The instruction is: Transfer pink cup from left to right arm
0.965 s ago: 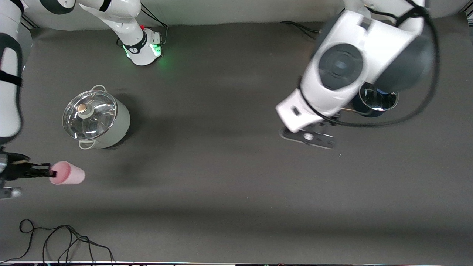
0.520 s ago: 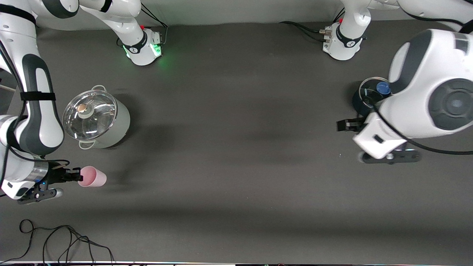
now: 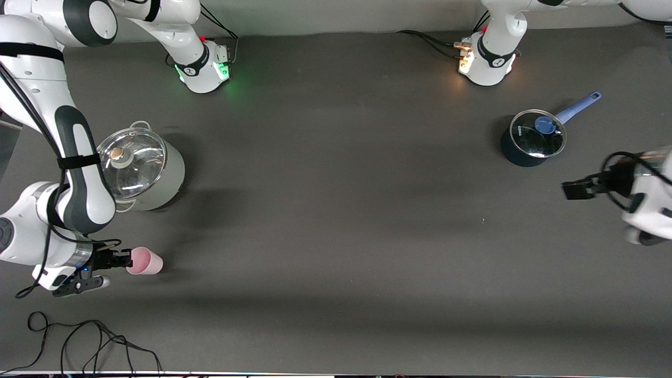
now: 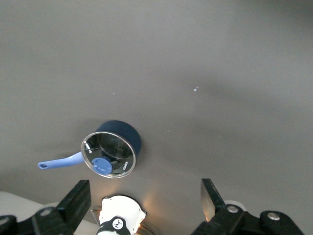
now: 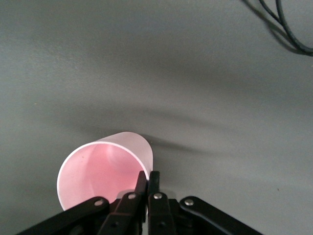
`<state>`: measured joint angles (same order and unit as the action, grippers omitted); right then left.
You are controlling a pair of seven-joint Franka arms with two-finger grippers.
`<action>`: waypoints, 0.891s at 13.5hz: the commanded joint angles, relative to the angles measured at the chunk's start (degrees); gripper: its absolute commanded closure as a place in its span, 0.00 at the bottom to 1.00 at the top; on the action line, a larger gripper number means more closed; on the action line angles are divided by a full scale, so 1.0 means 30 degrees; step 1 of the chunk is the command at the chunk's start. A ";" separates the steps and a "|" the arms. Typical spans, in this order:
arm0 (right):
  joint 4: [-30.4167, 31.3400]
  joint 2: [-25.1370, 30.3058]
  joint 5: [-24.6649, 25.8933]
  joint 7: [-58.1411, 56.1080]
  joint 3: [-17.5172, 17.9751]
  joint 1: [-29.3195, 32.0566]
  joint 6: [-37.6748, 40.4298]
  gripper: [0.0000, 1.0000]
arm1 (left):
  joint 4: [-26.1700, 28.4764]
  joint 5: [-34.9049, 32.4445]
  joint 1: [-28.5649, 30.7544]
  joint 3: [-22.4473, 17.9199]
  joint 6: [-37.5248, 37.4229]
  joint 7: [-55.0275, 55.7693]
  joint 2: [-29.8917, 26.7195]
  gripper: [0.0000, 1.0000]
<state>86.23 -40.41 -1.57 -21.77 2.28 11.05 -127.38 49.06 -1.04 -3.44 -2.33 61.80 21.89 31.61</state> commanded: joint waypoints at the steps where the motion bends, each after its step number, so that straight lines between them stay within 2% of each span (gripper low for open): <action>1: -0.0297 -0.0563 0.0171 -0.0098 -0.0057 -0.0226 -0.0809 1.00 | 0.0375 0.1303 0.1025 0.0103 0.0142 0.0382 -0.0457 0.00; 2: -0.0297 -0.0535 0.0171 -0.0214 -0.0057 -0.0227 -0.0812 0.93 | 0.0288 0.2038 0.1320 0.0104 0.0288 0.0236 -0.0545 0.00; 3: -0.0268 -0.0535 0.0200 -0.0273 -0.0057 -0.0227 -0.0754 0.75 | 0.0229 0.2190 0.1468 0.0191 0.0260 -0.0230 -0.0691 0.00; 5: -0.0296 -0.0448 0.0171 -0.0274 -0.0057 -0.0110 -0.0695 0.51 | 0.0286 0.2075 0.1499 0.0046 0.0202 -0.3524 -0.1217 0.00; 6: -0.0297 -0.0418 0.0171 -0.0274 -0.0057 -0.0052 -0.0695 0.31 | 0.0316 0.1900 0.1528 -0.0100 0.0230 -0.6271 -0.1219 0.00; 7: -0.0297 -0.0331 0.0171 -0.0215 -0.0057 -0.0022 -0.0637 0.03 | 0.0374 0.1463 0.1615 -0.0101 0.0463 -0.9199 -0.1219 0.00; 8: -0.0297 -0.0214 0.0171 -0.0215 -0.0086 0.0007 -0.0607 0.02 | 0.0375 0.1053 0.1674 -0.0072 0.0987 -1.1056 -0.1219 0.00; 9: -0.0297 -0.0126 0.0171 -0.0215 -0.0086 0.0008 -0.0462 0.02 | 0.0375 0.1049 0.1675 -0.0072 0.1282 -1.1306 -0.1219 0.00; 11: -0.0443 0.0225 0.0200 -0.0098 -0.0115 -0.0138 0.0473 0.02 | 0.0578 0.1049 0.1733 -0.0072 0.1198 -0.9911 -0.1394 0.00; 12: -0.0443 0.0662 0.0200 -0.0040 -0.0115 -0.0139 0.0941 0.01 | 0.1508 0.1194 0.1936 -0.0101 0.1545 -0.9671 -0.1888 0.00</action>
<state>85.18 -40.85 -1.40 -21.77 2.18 11.01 -127.62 49.18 2.96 1.90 -2.56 64.89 -8.19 28.88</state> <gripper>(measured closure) 0.132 0.000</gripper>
